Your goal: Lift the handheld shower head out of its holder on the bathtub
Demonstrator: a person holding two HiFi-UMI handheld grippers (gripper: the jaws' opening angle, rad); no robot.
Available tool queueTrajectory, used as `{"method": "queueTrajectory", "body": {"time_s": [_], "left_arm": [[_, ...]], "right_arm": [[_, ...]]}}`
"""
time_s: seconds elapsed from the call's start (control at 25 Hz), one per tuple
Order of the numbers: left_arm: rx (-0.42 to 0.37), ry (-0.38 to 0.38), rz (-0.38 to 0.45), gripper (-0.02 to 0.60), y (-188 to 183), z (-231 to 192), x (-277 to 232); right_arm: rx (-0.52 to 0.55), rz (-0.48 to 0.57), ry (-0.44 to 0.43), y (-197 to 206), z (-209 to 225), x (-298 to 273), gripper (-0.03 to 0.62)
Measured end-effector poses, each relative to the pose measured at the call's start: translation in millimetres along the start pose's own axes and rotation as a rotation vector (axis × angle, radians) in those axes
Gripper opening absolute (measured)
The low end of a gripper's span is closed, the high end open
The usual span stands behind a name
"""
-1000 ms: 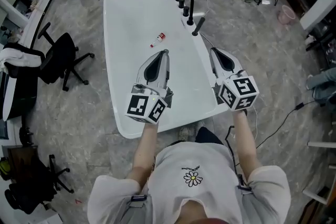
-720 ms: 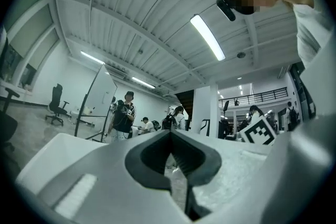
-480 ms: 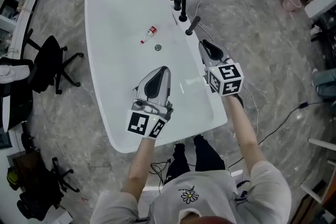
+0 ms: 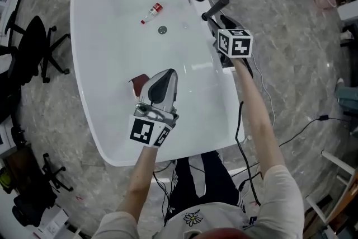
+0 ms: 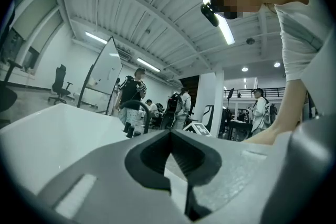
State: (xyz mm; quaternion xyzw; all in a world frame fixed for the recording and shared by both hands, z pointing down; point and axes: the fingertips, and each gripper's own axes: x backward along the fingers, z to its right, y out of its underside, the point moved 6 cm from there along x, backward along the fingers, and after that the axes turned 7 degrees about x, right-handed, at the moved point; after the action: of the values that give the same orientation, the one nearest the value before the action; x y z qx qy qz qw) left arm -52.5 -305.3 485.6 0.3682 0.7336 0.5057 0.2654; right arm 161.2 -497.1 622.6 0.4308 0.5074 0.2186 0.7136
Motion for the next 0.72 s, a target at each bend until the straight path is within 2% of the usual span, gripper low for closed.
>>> {"method": "queueTrajectory", "body": {"time_s": [0.2,0.32,0.4,0.6,0.72], "left_arm": [[-0.005,-0.045,-0.051,0.000,30,-22,0],[0.002,-0.082,-0.070,0.000,42,-32,0],[0.004,-0.092,-0.058,0.000,45,-37,2],[0.012,-0.127,-0.057,0.000,46,-43,10],[0.002,-0.137,-0.052,0.000,37,-42,19]], "right_arm": [[0.012,-0.045,0.040,14,15,-50,0.230],[0.032,-0.069,0.057,17,16,-64,0.207],[0.031,-0.063,0.085,19,18,-68,0.152],[0.082,-0.060,0.160,9,15,-68,0.146],[0.132,-0.010,0.168,-10,9,-58,0.141]]}}
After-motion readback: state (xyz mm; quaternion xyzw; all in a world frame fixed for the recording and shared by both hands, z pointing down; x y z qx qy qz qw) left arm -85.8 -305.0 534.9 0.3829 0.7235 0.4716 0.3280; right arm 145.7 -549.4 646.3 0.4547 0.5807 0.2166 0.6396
